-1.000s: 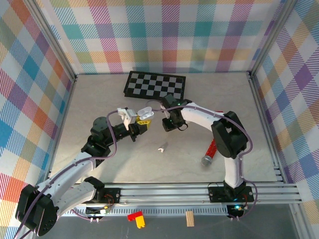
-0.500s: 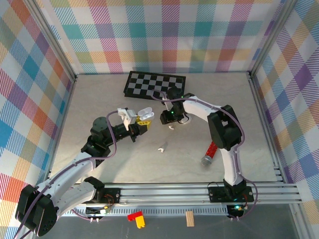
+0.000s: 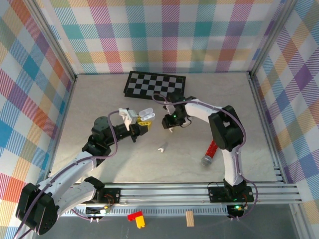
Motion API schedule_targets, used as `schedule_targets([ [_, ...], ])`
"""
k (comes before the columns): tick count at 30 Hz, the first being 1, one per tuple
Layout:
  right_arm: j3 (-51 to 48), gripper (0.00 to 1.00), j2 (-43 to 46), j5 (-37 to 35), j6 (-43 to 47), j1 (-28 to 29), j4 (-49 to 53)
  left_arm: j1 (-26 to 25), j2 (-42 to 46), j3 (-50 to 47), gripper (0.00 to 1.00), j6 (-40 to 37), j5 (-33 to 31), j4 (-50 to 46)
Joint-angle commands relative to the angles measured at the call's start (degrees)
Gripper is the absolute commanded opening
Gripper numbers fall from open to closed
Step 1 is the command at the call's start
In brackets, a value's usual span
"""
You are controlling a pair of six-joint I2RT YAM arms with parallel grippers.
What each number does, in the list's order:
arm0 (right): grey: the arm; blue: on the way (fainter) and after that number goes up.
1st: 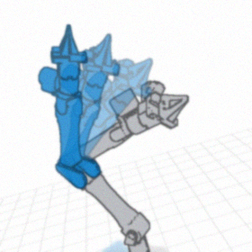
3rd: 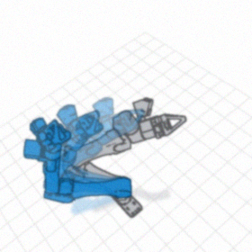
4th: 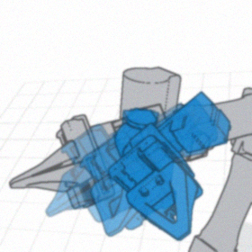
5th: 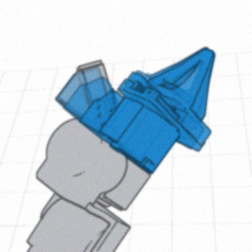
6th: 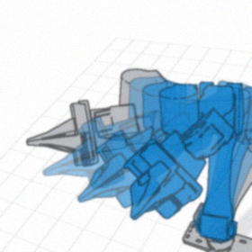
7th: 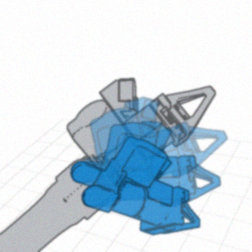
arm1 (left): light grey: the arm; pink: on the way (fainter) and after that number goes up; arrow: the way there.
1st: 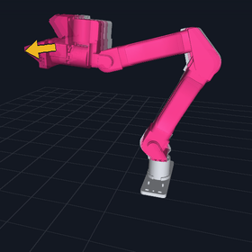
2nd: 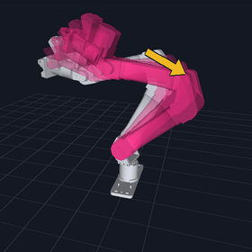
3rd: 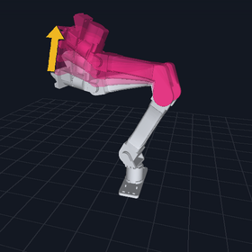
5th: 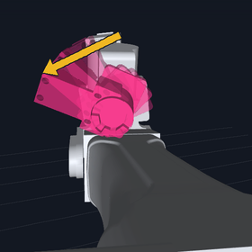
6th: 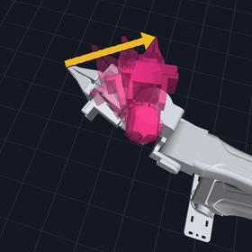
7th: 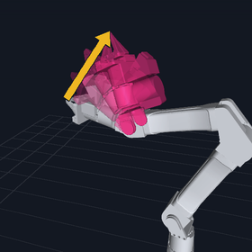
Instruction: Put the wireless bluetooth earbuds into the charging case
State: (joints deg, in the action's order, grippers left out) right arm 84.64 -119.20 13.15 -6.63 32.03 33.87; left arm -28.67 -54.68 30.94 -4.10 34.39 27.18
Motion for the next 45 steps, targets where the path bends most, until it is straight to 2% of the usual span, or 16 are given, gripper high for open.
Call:
schedule_targets([
  [1, -1.82, 0.45, 2.44, 0.89, 0.22, -0.37, 1.56, 0.28, -0.81, 1.20, 0.00, 0.48, 2.29, 2.79],
  [12, -6.43, 0.41, 5.11, 1.88, -1.46, -0.79, -0.29, 0.28, -1.79, 1.84, 0.00, 0.80, 2.69, 2.61],
  [31, -6.30, 0.20, 3.03, 0.92, -3.31, -1.27, -2.28, 0.28, -2.66, 1.84, 0.00, 0.76, 2.87, 3.06],
  [37, -10.62, 0.18, 9.06, -1.36, -2.39, -1.27, -7.75, 0.28, -3.54, 1.29, 0.00, 0.58, 1.97, 4.03],
  [45, -19.69, 0.17, 23.20, -9.22, 0.19, -1.27, -17.90, 0.30, -6.97, -0.79, 0.00, 3.12, -2.05, 8.40],
])
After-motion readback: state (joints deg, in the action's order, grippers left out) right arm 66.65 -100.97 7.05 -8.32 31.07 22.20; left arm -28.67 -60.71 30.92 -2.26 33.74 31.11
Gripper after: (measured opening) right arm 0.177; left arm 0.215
